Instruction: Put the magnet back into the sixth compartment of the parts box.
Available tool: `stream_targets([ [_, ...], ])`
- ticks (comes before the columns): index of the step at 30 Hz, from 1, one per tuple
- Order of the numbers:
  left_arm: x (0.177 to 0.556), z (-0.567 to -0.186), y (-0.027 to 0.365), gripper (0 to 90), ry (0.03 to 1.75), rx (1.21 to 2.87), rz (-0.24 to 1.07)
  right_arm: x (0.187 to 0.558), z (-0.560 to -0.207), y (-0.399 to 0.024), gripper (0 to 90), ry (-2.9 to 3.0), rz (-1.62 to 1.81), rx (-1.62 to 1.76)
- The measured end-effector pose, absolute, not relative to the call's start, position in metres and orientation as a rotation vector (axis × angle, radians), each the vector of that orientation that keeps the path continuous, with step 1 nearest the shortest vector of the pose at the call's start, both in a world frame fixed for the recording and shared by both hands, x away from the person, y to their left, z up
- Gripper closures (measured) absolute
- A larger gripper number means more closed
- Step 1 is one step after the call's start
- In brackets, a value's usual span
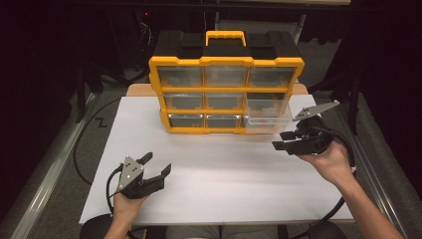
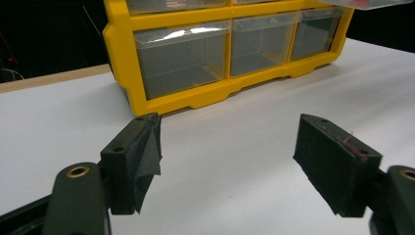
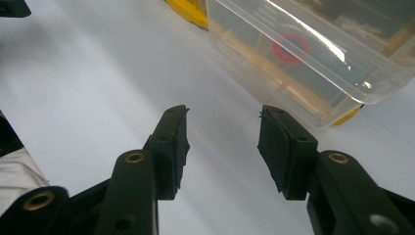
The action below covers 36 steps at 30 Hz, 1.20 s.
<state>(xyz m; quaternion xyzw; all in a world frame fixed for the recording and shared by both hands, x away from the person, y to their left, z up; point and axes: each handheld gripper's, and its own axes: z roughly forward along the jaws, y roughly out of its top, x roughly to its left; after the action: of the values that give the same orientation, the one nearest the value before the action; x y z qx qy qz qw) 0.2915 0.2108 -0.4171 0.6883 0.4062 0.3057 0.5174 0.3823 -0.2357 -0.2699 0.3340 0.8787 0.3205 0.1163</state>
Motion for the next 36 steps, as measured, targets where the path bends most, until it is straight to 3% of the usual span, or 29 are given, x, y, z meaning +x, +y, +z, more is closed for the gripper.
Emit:
stream_targets([
  [36, 0.291, -0.417, 0.211, 26.1, 0.975, 1.651, 0.734, 0.377, -0.294, -0.244, 51.9, 2.525, 1.013, 0.996],
])
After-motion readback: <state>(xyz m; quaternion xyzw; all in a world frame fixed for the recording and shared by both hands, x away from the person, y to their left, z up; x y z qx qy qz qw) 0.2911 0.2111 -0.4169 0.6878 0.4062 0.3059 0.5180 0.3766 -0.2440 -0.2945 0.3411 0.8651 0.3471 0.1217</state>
